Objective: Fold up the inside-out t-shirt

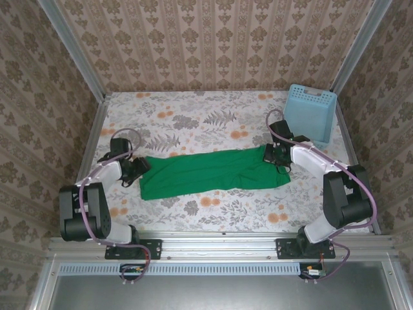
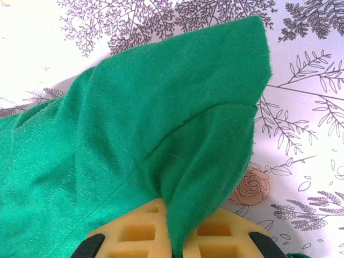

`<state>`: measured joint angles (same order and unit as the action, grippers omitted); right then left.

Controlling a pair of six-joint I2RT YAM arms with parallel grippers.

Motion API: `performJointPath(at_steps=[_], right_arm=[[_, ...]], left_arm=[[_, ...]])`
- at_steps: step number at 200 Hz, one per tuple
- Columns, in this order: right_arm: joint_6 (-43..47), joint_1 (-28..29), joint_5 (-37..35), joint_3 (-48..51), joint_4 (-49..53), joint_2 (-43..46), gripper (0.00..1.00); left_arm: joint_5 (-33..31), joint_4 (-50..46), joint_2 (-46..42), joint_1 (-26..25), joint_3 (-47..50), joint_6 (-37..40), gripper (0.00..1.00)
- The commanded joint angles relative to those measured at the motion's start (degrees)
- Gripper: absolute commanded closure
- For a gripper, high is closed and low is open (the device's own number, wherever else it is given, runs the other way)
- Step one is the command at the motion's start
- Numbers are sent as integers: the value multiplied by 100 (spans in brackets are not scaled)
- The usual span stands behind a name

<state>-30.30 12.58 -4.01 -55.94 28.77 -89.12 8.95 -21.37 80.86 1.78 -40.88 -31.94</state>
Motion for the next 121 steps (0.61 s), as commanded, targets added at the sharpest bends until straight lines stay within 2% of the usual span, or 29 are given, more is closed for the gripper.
performJointPath(at_steps=[1, 49, 88, 121], right_arm=[[199, -1, -185, 4, 163, 72, 100], [471, 85, -502, -129, 451, 123, 100], [724, 472, -865, -324, 682, 345, 100], [863, 802, -1122, -431, 788, 490, 100]], left_arm=[[-129, -439, -290, -59, -159, 64, 39], [-630, -890, -812, -375, -271, 145, 38], [-1087, -1095, -904, -508, -97, 100, 37], [-981, -921, -722, -490, 74, 110, 36]])
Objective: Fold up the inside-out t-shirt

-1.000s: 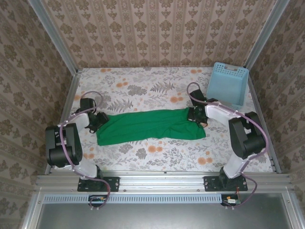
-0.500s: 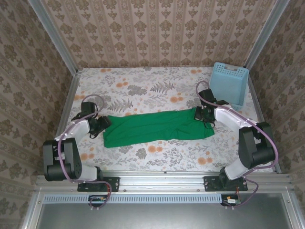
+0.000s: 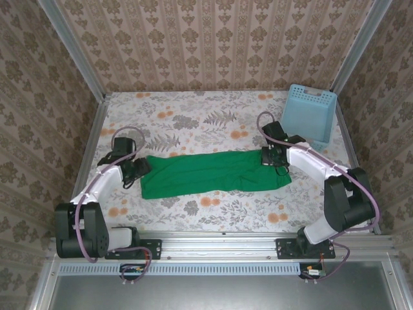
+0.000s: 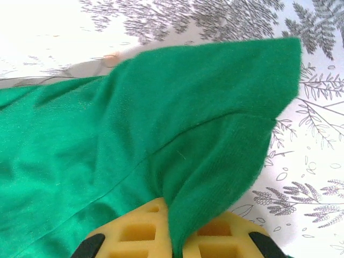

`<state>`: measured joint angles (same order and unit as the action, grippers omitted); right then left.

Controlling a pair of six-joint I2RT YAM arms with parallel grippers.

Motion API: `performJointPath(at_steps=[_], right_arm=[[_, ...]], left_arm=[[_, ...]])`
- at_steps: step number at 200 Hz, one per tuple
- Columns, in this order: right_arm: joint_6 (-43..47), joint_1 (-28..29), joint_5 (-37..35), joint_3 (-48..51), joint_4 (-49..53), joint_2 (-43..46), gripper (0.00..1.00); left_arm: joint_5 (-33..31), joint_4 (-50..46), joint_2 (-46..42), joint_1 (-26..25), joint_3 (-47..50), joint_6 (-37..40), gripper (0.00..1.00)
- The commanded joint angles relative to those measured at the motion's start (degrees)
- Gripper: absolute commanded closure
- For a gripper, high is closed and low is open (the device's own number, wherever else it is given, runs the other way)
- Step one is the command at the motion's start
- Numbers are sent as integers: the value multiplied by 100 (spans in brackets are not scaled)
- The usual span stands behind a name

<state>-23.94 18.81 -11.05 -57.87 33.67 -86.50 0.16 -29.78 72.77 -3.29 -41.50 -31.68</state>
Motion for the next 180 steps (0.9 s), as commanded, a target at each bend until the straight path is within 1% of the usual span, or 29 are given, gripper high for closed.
performJointPath(at_steps=[1, 27, 51, 81, 104, 122, 147, 176, 180], right_arm=[[225, 186, -430, -241, 303, 224, 100], [280, 262, -672, -320, 447, 261, 100], [353, 263, -853, -357, 553, 311, 100], [486, 290, -999, -434, 661, 411, 100], [646, 333, -1185, -591, 818, 465, 100], [765, 380, -1417, -796, 1037, 483, 100], [881, 556, -1768, -1124, 1372, 461, 100], [958, 973, -2213, -1632, 1851, 248, 100], [968, 1042, -2290, -1701, 1916, 204, 100]], left_arm=[[-94, -71, 100, 15, 138, 83, 36], [168, 136, 468, -13, 179, 94, 38], [230, 175, 760, -175, 101, 169, 41], [274, 190, 905, -394, 53, 154, 49], [218, 183, 910, -626, 58, 72, 57], [211, 170, 889, -903, 85, -53, 64], [256, 355, 824, -1444, 233, -345, 74], [286, 559, 793, -2201, 273, -759, 81], [306, 609, 779, -2235, 274, -810, 81]])
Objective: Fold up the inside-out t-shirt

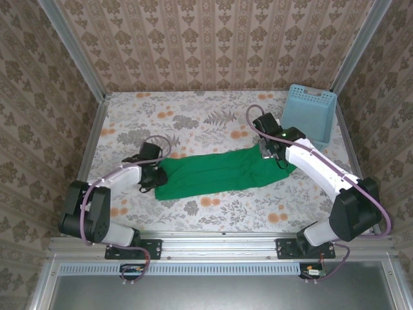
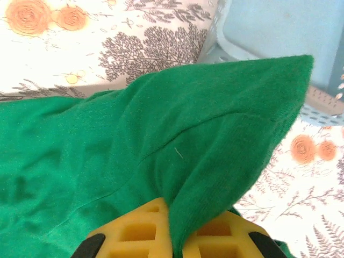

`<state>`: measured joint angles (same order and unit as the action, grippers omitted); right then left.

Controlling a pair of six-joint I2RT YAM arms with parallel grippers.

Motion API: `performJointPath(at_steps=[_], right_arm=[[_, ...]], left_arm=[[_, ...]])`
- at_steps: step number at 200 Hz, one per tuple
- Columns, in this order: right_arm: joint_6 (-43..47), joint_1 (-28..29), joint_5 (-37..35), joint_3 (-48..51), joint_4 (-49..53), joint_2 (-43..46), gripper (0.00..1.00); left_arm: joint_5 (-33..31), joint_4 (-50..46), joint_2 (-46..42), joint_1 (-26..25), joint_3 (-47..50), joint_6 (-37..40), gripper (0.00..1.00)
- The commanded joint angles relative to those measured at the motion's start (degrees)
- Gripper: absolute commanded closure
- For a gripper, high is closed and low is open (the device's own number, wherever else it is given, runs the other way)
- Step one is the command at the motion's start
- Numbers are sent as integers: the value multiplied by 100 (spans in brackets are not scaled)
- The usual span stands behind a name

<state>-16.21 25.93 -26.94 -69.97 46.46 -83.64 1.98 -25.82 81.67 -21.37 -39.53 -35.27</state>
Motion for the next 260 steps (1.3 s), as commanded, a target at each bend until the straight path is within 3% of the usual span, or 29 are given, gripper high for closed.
performJointPath(at_steps=[1, 23, 40, 83, 108, 144, 196, 260], right_arm=[[200, 349, -722, -508, 659, -96, 100], [250, 724, -979, -908, 1025, -380, 100], [144, 1000, -927, -1181, 1223, -579, 100], [-545, 1696, 410, -1472, 843, -915, 100], [-1321, 1849, 1588, -1251, -16, -1068, 100], [-1924, 2025, 2225, -1260, -731, -1430, 100], [-2190, 2237, 2781, -1608, -1127, -1932, 100], [-2553, 2279, 2953, -1774, -1442, -2198, 100]], left_arm=[[130, 224, -114, -512, 77, -466, 82], [84, 307, -236, -994, 19, -703, 84], [172, 507, -411, -1063, 116, -829, 87], [448, 1197, -723, -1084, 531, -1028, 90], [564, 1605, -706, -1080, 844, -1204, 91], [572, 1852, -787, -1080, 1150, -1317, 92], [548, 1972, -903, -1063, 1289, -1298, 92], [602, 2124, -929, -1063, 1379, -1358, 94]])
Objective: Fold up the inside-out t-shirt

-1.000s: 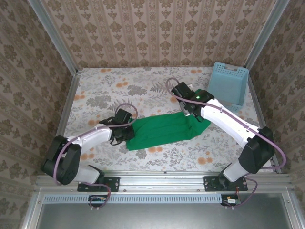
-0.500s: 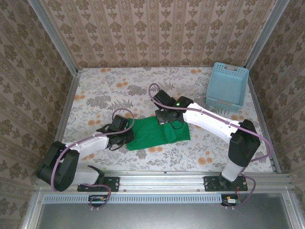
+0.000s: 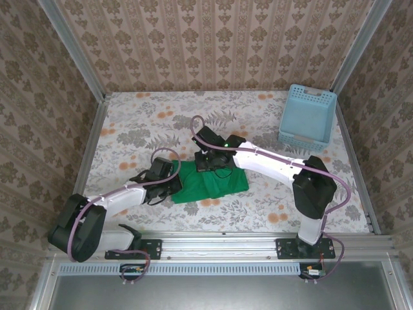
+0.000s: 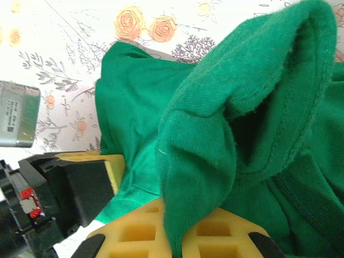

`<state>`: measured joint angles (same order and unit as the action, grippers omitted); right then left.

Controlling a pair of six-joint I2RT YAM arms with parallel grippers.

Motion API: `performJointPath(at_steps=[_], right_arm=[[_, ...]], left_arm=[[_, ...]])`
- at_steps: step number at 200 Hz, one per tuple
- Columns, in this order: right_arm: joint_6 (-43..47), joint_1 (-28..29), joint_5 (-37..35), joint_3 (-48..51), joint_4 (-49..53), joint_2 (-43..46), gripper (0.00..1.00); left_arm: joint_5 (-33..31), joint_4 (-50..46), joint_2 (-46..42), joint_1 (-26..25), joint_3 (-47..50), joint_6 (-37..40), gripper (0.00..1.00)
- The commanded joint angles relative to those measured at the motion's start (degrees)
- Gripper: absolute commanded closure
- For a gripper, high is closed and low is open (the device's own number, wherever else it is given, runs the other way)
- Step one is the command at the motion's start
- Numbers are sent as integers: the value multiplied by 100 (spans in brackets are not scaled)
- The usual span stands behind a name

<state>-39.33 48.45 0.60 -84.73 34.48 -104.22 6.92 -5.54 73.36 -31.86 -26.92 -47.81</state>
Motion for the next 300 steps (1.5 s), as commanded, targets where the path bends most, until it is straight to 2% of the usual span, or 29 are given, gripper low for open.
performJointPath(at_steps=[1, 57, 66, 83, 98, 123, 154, 164, 188, 228, 255, 274, 300], right_arm=[[-245, 26, 197, -303, -242, -140, 100], [-435, 82, 536, -416, -489, -429, 100], [-427, 100, 522, -493, -416, -477, 92], [-313, 115, 468, -618, -146, -440, 68], [-147, 122, 286, -605, -5, -213, 56], [246, 115, -150, -488, 297, 410, 46], [538, -135, -956, 186, 475, 1254, 45], [566, -323, -1003, 543, 425, 1490, 45], [525, -716, -973, 1406, 174, 1972, 45], [350, -1033, -1082, 2253, -6, 2391, 45], [296, -1133, -1096, 2540, -60, 2625, 44], [293, -1170, -1073, 2633, -86, 2683, 45], [292, -1211, -1088, 2654, -89, 2677, 44]], left_arm=[[108, 96, -101, -14, 117, -104, 94], [-25, 89, -356, -6, 243, -182, 92], [-47, 53, -445, 21, 273, -200, 88], [-167, -227, -721, 131, 312, -236, 78], [-366, -745, -1094, 315, 310, -228, 72], [-756, -1684, -1821, 533, 153, -29, 65], [-877, -2388, -2193, 530, -311, 352, 58], [-920, -2553, -2106, 373, -573, 440, 56], [-1390, -2881, -1619, -447, -1373, 515, 48], [-1678, -3016, -136, -1537, -2585, 580, 40], [-1942, -3371, 782, -1970, -3276, 607, 36], [-2035, -3561, 1185, -2109, -3484, 547, 41], [-1989, -3645, 1317, -2139, -3459, 464, 59]])
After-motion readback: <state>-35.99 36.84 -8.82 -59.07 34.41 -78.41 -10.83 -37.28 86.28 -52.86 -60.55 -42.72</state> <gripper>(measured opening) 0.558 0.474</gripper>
